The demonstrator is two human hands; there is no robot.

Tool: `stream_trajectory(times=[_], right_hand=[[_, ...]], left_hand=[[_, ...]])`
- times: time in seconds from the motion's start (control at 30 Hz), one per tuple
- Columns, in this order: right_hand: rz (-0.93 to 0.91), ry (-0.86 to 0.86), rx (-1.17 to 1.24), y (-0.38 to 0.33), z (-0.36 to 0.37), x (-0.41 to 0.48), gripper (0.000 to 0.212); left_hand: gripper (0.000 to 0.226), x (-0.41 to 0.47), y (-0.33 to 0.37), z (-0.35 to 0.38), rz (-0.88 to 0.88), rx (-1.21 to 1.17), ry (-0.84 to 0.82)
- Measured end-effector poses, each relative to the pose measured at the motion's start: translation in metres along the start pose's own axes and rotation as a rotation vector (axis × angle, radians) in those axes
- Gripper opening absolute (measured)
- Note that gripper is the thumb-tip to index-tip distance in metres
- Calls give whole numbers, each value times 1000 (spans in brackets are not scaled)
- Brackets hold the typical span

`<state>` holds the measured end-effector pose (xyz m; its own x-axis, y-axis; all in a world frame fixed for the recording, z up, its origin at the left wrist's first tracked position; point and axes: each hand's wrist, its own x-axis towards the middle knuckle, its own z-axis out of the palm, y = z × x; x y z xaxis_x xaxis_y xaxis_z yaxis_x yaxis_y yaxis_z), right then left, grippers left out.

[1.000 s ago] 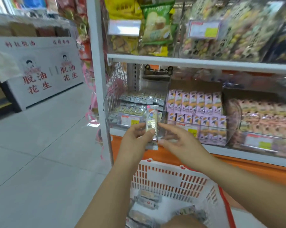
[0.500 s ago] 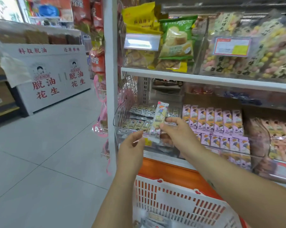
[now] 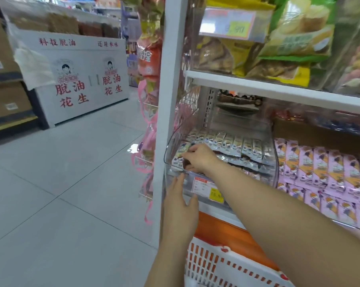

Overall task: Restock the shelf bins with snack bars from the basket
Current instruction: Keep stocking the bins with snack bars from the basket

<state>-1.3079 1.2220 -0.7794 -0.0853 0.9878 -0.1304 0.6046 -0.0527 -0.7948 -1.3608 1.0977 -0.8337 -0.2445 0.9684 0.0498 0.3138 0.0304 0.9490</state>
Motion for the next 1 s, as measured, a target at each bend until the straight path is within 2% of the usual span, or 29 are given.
stream_trajectory(times=[0.07,0.17,0.27,0.37,0.47,0.57,0.67,0.8,1.0], right_hand=[[-23,-16,-119,-3,3,6,16],[-1,-36,-230,-4,2,10,26],[-11,-47,-271,-2,2,12,24],[-58,-21,-278,4,-2,7,35],[-193,69,-284,9,-14,-15,26],[-409,140,-215,15,-24,-69,16],[-558,121,-244,37,-24,-123,15],[-479,-76,-306,96,1,-161,14],[-235,-370,-441,200,55,-159,22]], left_hand=[[61,-1,3,0,-24,-38,-9],[61,-3,8,0,-41,-54,-26],[61,-6,10,-2,-41,-58,-39],[60,-9,10,-1,-47,-50,-44],[59,-14,10,-2,-73,-51,-54],[56,-20,7,-11,-70,-63,-28],[50,-20,2,-22,-104,48,-63],[42,-33,-21,-36,-104,183,-262],[37,-71,-125,-35,-37,525,-219]])
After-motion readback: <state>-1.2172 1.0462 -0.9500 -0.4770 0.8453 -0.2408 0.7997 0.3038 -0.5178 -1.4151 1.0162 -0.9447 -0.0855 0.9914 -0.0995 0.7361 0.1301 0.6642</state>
